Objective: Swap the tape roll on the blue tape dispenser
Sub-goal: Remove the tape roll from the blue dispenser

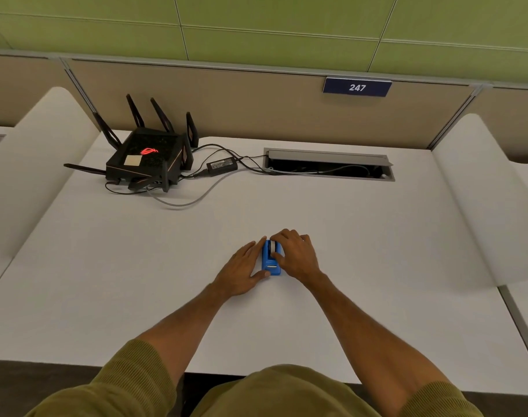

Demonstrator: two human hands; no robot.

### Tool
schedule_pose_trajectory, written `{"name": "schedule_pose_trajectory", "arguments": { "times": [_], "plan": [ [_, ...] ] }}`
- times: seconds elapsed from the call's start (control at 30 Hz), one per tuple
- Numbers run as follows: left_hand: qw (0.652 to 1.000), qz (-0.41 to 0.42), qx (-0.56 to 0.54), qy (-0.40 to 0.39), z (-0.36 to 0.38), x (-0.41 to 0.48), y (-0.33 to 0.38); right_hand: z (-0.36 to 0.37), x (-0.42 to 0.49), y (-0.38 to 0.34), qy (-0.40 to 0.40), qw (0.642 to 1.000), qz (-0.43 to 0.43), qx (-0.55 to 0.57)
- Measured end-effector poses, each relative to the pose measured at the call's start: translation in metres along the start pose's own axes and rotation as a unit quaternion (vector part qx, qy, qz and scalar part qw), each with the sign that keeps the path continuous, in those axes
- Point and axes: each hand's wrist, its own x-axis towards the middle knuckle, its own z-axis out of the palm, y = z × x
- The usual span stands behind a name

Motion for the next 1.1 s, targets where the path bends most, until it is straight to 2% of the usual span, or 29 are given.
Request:
{"name": "schedule_pose_trajectory", "arguments": {
  "times": [0.33,0.67,1.1],
  "plan": [
    [1.0,-0.016,-0.001,-0.012,0.001,0.001,0.002,-0.004,0.0,0.001,0.009,1.0,0.0,0.0],
    [1.0,-0.013,0.013,-0.007,0.001,0.0,0.003,-0.008,0.003,-0.005,0.004,0.995,-0.051,-0.084],
    [1.0,-0.014,0.008,-0.011,-0.001,-0.002,0.003,-0.009,-0.014,0.002,0.032,0.993,0.027,0.114]
  ]
}}
